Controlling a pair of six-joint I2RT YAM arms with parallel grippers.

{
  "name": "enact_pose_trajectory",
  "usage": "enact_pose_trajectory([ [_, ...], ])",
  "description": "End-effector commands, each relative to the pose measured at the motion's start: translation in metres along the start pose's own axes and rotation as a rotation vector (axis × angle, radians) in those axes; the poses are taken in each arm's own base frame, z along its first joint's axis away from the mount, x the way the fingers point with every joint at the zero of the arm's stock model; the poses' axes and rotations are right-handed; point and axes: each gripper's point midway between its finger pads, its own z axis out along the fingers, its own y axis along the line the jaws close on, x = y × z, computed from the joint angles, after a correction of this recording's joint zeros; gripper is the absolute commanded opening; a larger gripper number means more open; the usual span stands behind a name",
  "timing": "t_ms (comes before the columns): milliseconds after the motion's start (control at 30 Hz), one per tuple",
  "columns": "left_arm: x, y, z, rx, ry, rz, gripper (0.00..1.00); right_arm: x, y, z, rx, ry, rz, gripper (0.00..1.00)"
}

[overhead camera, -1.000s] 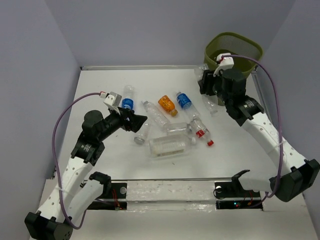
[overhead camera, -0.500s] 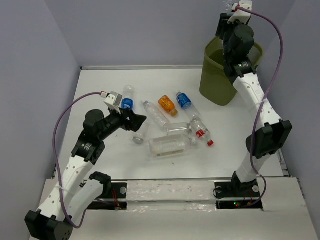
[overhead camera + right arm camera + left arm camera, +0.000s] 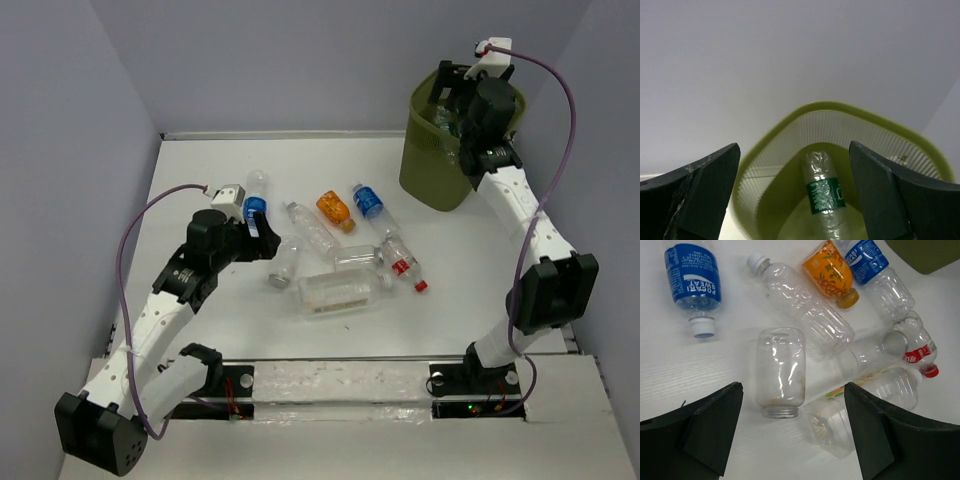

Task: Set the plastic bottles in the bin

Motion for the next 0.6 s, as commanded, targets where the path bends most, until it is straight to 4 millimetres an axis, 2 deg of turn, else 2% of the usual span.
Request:
enact_pose_trajectory([
  [0,-0.010,0.003,-0.003,-0.066,0.008,-0.035,0.93,-0.032,0.086,-0.075,-0.296,-0.044,0.196,0.94],
  [33,-0.003,0.006,0.005,-0.080,0.045,-0.035,0.93,-0.032,0.099,-0.094,-0.330,-0.042,0.206,0.94],
  [67,0.003,0.011,0.010,-0.096,0.070,-0.027,0.96,0.004,0.115,-0.107,-0.357,0.030,0.192,0.94],
  [100,0.015,0.016,0.020,-0.119,0.124,-0.026,0.96,0.016,0.141,-0.127,-0.420,0.068,0.223,0.94],
  [200,0.029,0.014,0.034,-0.104,0.200,-0.002,0.97,0.053,0.163,-0.159,-0.494,0.170,0.279,0.94],
  [233,0.036,0.014,0.042,-0.109,0.243,0.007,0.98,0.081,0.170,-0.177,-0.521,0.242,0.283,0.94],
  [267,0.043,0.017,0.045,-0.120,0.270,0.006,0.98,0.095,0.169,-0.181,-0.517,0.272,0.279,0.94],
  [300,0.045,0.011,0.048,-0.094,0.291,0.016,0.98,0.107,0.169,-0.191,-0.519,0.316,0.273,0.94],
  [333,0.053,0.011,0.053,-0.090,0.325,0.018,0.98,0.130,0.170,-0.203,-0.525,0.375,0.262,0.95],
  [400,0.052,0.007,0.059,-0.083,0.335,0.027,0.99,0.156,0.165,-0.217,-0.522,0.453,0.247,0.95],
  [433,0.056,0.011,0.064,-0.117,0.346,0.034,0.99,0.169,0.158,-0.225,-0.501,0.498,0.239,0.96],
  [467,0.055,0.013,0.067,-0.131,0.342,0.039,0.99,0.193,0.149,-0.236,-0.479,0.548,0.216,0.96],
  [533,0.060,0.020,0.074,-0.175,0.360,0.042,0.99,0.210,0.132,-0.243,-0.409,0.574,0.185,0.96],
  [567,0.062,0.022,0.076,-0.187,0.365,0.043,0.99,0.226,0.120,-0.250,-0.365,0.612,0.150,0.95],
])
